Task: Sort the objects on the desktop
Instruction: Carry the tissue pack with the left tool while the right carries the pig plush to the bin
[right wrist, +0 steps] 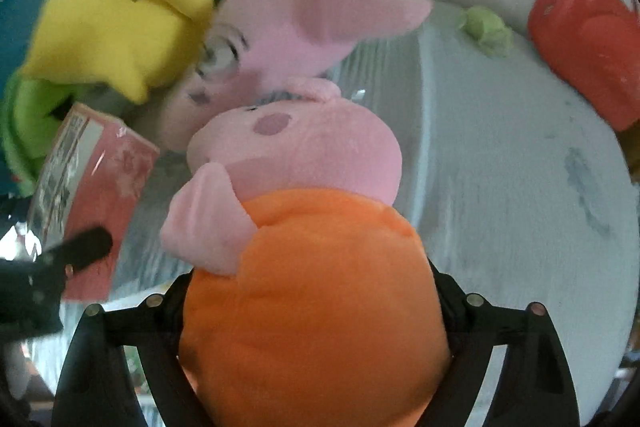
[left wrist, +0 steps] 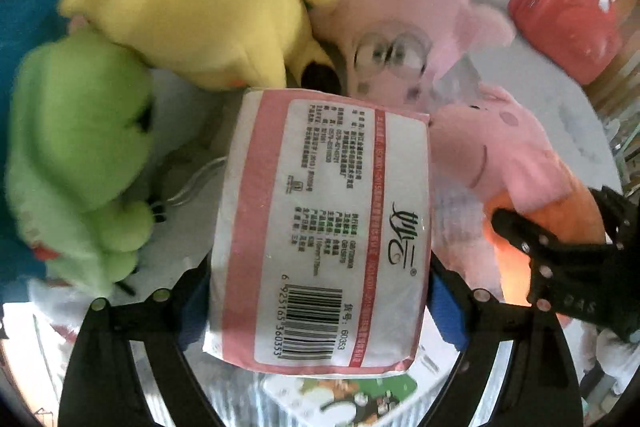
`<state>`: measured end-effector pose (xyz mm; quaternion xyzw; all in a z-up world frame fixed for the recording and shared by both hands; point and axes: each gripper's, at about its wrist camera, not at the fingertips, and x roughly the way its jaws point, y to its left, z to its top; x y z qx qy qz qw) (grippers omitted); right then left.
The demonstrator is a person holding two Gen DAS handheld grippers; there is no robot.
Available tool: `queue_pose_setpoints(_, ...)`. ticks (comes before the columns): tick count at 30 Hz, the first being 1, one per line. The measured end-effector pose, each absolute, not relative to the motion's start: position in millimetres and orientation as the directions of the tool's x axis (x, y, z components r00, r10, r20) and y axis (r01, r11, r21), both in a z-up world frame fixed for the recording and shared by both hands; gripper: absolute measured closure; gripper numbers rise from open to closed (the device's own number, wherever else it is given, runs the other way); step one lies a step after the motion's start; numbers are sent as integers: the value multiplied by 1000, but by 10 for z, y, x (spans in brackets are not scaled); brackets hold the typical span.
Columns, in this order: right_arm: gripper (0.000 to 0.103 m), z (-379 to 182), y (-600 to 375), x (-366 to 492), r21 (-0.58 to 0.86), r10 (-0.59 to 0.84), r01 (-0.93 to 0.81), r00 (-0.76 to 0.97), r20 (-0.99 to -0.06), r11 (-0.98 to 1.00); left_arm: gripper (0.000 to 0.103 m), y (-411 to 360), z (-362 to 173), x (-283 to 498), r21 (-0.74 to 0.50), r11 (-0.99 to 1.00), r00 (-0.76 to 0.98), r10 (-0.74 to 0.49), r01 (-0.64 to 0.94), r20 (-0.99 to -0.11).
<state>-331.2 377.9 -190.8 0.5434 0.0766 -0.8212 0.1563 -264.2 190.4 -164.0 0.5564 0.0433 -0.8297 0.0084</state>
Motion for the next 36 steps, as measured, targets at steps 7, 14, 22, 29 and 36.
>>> queue_pose_setpoints(7, 13, -1170, 3638, -2721, 54, -242, 377, -472, -847, -925, 13, 1688, -1043, -2154, -74, -995, -482, 35, 62, -875)
queue_pose_setpoints(14, 13, -660, 3165, -2345, 49, -292, 418, -541, -789, -907, 13, 1268, -698, -1595, -75, -994, -556, 20, 76, -831)
queue_pose_setpoints(22, 13, -254, 2630, -1825, 54, -317, 414, -601, -734, -909, 13, 798, -342, -1192, -50, -998, -623, 22, 27, -782)
queue_pose_setpoints(29, 13, 18, 2217, -1534, 43, -348, 448, -628, -696, -893, 13, 440, -123, -886, -45, -998, -673, 0, 51, -740)
queue_pose_setpoints(36, 13, 423, 1874, -1399, 25, -449, 556, -643, -621, -831, 13, 163, 242, -559, -39, -989, -740, -83, 146, -668)
